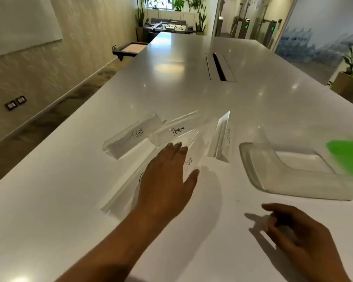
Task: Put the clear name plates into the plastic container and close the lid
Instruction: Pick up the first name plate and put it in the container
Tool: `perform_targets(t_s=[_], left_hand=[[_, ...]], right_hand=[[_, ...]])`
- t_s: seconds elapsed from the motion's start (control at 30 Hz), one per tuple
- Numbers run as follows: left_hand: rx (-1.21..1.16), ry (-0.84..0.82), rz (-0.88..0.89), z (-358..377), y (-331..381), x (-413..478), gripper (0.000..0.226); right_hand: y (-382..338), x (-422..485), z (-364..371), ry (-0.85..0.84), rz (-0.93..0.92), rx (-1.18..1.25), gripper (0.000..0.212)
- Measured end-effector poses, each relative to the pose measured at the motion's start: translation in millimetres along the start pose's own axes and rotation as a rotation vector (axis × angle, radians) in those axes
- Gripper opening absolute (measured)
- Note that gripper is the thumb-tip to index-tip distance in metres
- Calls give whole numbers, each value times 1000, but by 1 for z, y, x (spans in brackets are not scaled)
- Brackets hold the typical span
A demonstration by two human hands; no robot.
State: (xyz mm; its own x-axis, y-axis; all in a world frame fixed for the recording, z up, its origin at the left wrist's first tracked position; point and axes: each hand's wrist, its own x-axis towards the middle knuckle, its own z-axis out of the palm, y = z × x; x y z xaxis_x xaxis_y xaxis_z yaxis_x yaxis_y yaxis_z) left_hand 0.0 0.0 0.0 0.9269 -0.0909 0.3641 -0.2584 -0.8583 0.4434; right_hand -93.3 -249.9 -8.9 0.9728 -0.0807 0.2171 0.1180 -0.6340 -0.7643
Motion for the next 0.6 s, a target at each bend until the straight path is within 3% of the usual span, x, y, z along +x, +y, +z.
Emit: perform_targets(t_s=[0.1, 0.2, 0.43, 0.6], left_hand=[[48, -11, -62, 5, -5, 16, 59], [113, -72, -128, 10, -3, 20, 36], [76, -20, -218, 16, 0, 22, 16], [40, -28, -259, 9, 4, 22, 20]], right_hand=[[1, -3, -3, 30, 25, 137, 33], [0, 1, -3, -5, 20, 174, 21], [7, 4, -4, -108, -3, 139, 30], [12, 3, -5, -120, -30, 140, 32]])
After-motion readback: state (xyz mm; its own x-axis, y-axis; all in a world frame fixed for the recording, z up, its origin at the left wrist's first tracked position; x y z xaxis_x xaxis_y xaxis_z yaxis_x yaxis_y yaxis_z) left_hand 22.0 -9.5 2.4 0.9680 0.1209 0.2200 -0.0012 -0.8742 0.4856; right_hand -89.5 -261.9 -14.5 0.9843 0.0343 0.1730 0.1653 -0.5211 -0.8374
